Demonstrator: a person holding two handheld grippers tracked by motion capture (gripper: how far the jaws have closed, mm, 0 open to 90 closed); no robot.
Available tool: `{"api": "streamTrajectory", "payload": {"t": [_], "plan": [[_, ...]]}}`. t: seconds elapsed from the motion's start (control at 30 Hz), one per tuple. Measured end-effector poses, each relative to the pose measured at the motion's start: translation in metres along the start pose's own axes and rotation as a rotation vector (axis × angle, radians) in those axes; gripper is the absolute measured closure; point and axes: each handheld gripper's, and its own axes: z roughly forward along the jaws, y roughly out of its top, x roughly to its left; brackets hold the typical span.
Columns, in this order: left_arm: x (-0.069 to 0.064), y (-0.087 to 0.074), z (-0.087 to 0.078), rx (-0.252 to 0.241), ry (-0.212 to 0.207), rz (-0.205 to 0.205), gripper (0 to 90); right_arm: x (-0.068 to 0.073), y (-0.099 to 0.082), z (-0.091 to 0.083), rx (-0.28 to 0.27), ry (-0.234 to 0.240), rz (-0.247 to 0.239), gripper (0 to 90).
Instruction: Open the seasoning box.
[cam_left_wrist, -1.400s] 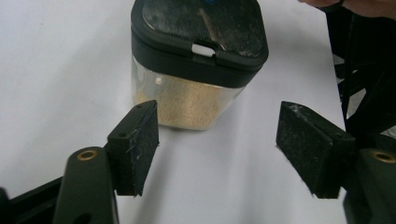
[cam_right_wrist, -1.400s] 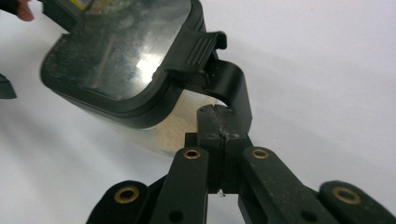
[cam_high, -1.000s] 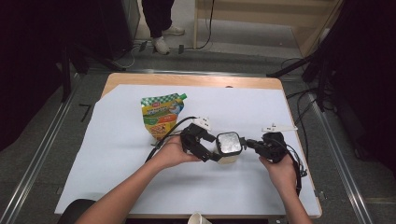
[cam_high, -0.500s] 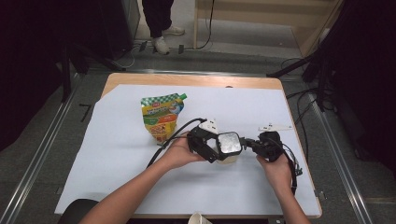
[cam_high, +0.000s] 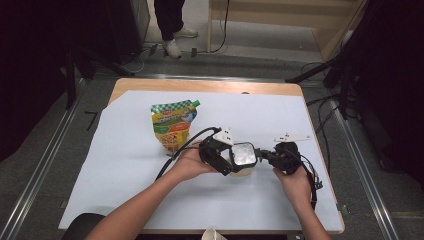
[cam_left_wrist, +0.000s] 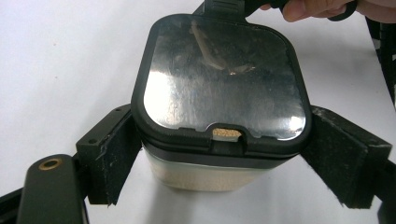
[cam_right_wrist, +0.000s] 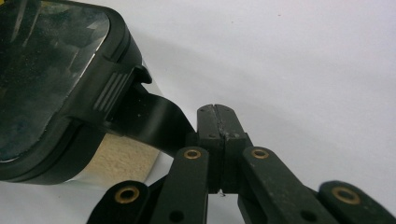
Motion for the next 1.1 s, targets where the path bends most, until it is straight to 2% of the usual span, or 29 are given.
{"api": "streamTrajectory", "payload": {"t": [0.1,0.37,0.5,0.73,1.1], "plan": [[-0.0016,0.0017,-0.0032,-0.013,0.010,0.017,17.5,0.0014,-0.0002,0.0003,-0.002,0.002,-0.003,90.0],[-0.0023,0.0023,-0.0050,-0.015,0.005,0.012,17.5,0.0027,-0.0004,0.0005,-0.001,0.005,-0.006,90.0],[-0.0024,0.0038,-0.0058,-0.011,0.004,0.022,17.4,0.0034,-0.0004,0.0007,0.000,0.006,-0.002,90.0],[-0.0043,0.0062,-0.0091,-0.036,0.007,0.027,17.5,0.0053,-0.0002,0.0007,0.002,0.005,-0.004,90.0],[-0.0058,0.0103,-0.0114,-0.027,0.013,0.029,17.6,0.0067,-0.0002,0.0003,-0.003,0.007,-0.010,90.0]]}}
